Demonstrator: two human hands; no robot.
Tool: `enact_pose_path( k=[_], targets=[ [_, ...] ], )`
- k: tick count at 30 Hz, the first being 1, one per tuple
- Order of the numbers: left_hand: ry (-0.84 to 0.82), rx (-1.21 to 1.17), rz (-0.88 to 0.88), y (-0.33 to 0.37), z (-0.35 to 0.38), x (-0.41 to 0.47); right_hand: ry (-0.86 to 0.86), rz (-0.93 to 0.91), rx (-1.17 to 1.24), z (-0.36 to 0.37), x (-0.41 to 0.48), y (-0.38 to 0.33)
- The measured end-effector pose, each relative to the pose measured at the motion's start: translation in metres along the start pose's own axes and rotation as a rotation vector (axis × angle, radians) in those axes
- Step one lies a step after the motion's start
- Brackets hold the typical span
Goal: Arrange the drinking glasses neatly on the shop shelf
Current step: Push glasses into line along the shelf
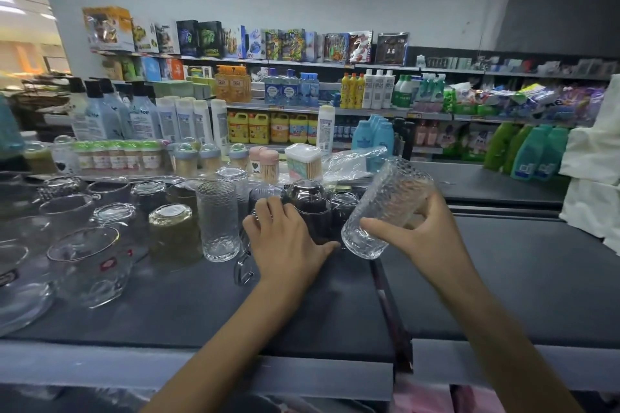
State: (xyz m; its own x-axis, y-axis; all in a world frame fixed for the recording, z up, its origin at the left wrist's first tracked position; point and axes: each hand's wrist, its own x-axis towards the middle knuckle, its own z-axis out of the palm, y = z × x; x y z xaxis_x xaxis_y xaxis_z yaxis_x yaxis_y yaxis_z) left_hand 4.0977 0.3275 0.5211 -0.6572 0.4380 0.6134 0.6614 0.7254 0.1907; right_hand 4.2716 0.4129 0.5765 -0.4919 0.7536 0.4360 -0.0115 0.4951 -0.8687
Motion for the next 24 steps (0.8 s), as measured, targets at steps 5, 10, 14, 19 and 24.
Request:
enact_pose_path(
  k=[5, 10, 14, 19, 24],
  targets=[
    [0.061, -0.068, 0.094, -0.016, 0.002, -0.005, -0.055, -0.078, 0.005, 0.018, -0.006, -0.026],
    [-0.029, -0.092, 0.16, -0.027, -0.007, -0.006, -0.039, -0.113, 0.026, 0.033, -0.013, -0.047],
    [0.023, -0.227, 0.157, -0.056, -0.032, -0.014, -0.084, -0.096, 0.026, 0.05, -0.014, -0.06],
    [0.002, -0.889, 0.032, -0.129, -0.059, -0.037, -0.171, -0.084, -0.006, 0.096, -0.024, -0.068],
    [-0.062, -1.037, 0.097, -0.172, -0.074, -0.049, -0.251, -0.079, -0.081, 0.159, -0.034, -0.073]
  ],
)
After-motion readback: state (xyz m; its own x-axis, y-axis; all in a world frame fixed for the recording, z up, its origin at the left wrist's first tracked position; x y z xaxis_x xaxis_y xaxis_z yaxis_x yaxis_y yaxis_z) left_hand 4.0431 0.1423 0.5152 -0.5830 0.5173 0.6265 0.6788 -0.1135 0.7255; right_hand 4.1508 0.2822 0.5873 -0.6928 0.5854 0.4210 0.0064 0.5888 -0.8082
